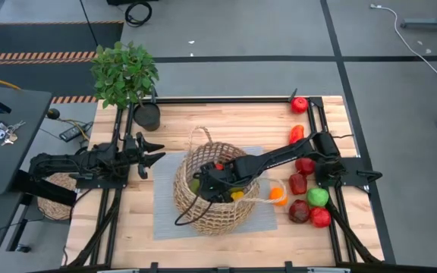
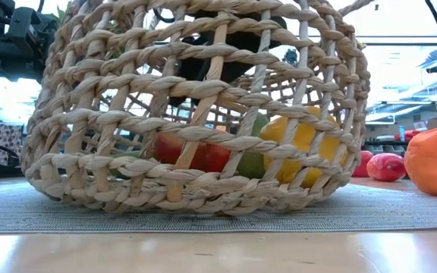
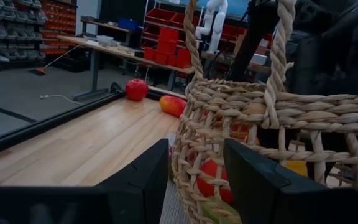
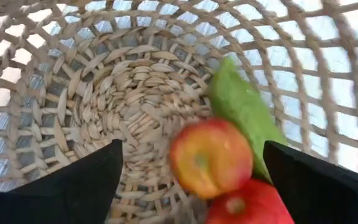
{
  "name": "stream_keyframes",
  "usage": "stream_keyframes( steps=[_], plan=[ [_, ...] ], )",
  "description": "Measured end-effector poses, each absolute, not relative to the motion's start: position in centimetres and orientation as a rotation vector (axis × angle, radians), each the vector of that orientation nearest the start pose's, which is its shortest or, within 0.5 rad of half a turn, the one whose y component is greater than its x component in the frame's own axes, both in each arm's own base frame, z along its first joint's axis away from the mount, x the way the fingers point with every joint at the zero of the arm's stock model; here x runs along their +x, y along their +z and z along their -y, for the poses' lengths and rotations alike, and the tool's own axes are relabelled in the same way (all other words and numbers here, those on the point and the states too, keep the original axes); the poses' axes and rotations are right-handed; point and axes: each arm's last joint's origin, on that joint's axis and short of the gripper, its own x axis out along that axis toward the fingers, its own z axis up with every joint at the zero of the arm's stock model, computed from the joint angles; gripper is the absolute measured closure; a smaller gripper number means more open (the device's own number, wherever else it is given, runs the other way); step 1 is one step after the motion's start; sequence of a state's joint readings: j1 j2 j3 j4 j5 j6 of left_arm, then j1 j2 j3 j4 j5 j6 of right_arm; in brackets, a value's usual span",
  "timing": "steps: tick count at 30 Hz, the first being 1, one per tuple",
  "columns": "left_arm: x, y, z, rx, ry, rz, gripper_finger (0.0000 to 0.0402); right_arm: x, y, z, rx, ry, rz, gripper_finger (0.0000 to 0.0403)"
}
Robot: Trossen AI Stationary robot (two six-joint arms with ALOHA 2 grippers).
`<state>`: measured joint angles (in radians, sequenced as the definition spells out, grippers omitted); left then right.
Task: Build produce basket
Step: Put the orange mango into the basket
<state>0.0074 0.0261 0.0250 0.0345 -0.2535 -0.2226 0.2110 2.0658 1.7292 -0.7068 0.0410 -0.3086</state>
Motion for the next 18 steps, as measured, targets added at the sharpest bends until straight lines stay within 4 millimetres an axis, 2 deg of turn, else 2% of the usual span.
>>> stream_keyframes(
  steps=[3,6,13,16,18],
  plan=[
    [9.7,17.3,-0.8,-0.225,0.256,0.062,0.0241,43.2,24.9,-9.0,-0.447,0.255,-0.984,0.0007],
    [9.7,17.3,-0.8,-0.225,0.256,0.061,0.0241,42.4,28.0,-8.4,-0.477,0.18,-0.927,0.001],
    [9.7,17.3,-0.8,-0.225,0.256,0.061,0.0241,38.6,34.8,-6.7,-0.581,-0.054,-0.808,0.0024],
    [9.7,17.3,-0.8,-0.225,0.256,0.061,0.0241,36.4,37.6,-6.0,-0.514,-0.162,-0.753,0.0031],
    [9.7,17.3,-0.8,-0.225,0.256,0.061,0.0241,34.9,39.3,-5.7,-0.385,-0.232,-0.701,0.0036]
  ],
)
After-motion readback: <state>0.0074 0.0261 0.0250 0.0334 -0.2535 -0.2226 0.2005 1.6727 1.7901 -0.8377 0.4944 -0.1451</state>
